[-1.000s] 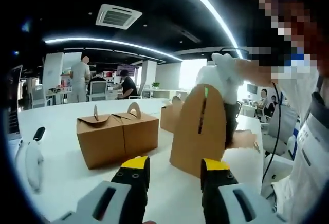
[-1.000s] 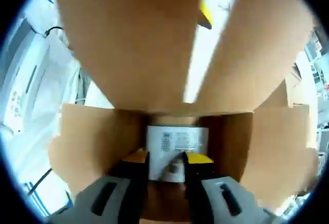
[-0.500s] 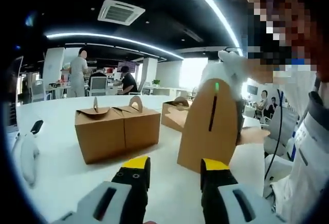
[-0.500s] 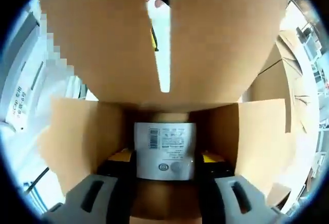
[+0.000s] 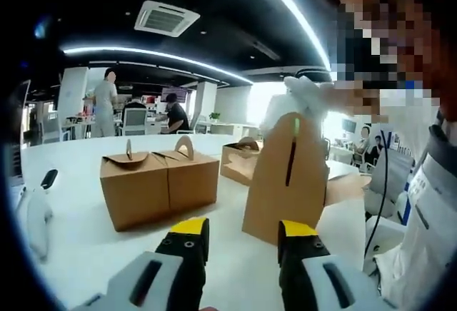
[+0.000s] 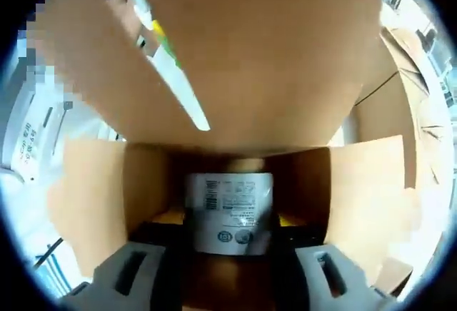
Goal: Pick up one paper box from the group, open the paper box, and remove the item inside
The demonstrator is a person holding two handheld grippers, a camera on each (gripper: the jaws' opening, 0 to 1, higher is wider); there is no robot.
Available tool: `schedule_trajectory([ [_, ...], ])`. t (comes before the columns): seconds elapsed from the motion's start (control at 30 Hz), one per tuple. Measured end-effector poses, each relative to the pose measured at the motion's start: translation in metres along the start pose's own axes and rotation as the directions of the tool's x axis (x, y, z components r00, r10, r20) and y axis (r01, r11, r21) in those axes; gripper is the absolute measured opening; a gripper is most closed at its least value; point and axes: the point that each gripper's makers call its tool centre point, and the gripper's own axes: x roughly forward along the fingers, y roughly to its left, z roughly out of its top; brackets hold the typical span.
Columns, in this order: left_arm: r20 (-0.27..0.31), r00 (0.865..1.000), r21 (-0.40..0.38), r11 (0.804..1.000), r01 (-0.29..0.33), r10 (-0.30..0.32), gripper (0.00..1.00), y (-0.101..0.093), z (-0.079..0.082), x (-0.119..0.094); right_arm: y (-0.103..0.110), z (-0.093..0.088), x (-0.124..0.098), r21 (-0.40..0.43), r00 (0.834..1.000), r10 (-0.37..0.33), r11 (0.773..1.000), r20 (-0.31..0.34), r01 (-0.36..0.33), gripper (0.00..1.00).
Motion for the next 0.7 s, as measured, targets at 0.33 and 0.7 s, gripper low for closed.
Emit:
schedule_trajectory([
  [0.33, 0.012, 1.000, 0.015, 1.000, -0.009, 0.009, 0.39, -0.001, 0.005, -0.003, -0.011, 0.003, -0.012, -0.006, 0.995, -0.096, 0.995, -0.001, 0.096, 0.02],
  [0.7, -0.043, 0.997, 0.044, 0.997, 0.064, -0.062, 0.39, -0.013, -0.006, -0.005, 0.000, -0.001, -0.011, -0.008, 0.998, -0.058, 0.998, 0.004, 0.058, 0.30],
])
